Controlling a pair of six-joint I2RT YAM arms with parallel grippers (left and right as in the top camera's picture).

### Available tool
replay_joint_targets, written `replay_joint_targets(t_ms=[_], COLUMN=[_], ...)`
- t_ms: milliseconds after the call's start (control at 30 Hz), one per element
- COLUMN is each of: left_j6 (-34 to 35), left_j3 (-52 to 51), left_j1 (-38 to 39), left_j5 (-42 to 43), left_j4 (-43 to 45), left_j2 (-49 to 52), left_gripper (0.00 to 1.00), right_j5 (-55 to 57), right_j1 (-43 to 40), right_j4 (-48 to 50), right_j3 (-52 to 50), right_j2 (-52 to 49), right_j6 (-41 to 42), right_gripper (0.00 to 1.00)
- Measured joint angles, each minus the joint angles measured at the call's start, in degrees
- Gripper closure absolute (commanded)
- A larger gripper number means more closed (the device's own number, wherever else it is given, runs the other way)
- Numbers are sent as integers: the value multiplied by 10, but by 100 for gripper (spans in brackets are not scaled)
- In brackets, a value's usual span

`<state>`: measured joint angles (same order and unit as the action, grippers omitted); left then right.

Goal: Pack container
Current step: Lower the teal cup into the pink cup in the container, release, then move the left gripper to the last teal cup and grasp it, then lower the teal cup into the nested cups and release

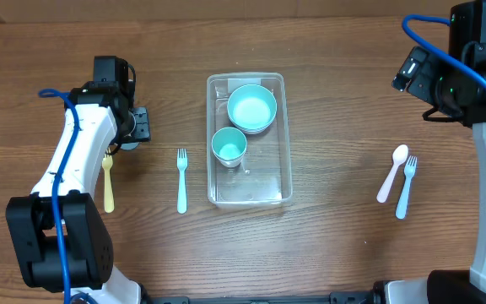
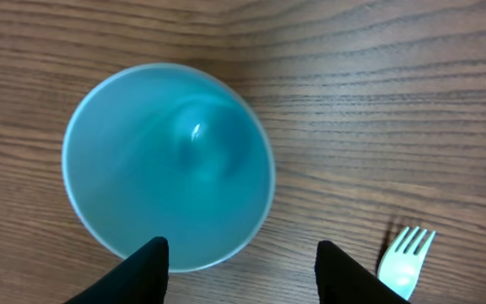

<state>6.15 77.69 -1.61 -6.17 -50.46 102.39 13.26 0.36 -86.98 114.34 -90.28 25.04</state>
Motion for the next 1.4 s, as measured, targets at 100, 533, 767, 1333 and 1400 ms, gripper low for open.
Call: replay_joint_targets(t_ms=[100,533,767,1333,1400], left_j6=[-32,-81,-90,-29,-10], left_j3=[-5,-41,-41,326,332], left_j1=[0,0,0,170,227], left_j5=[9,12,12,42,45], left_j4=[32,100,106,-233,-255], left_j2=[0,0,10,20,20], left_gripper=[59,72,96,96,96], right_j5=[0,0,0,0,0], right_j1=[0,0,0,0,0], right_j4=[0,0,0,0,0], right_j3=[0,0,0,0,0], right_j2=[0,0,0,0,0], right_j6=[0,0,0,0,0], right_gripper=[0,0,0,0,0])
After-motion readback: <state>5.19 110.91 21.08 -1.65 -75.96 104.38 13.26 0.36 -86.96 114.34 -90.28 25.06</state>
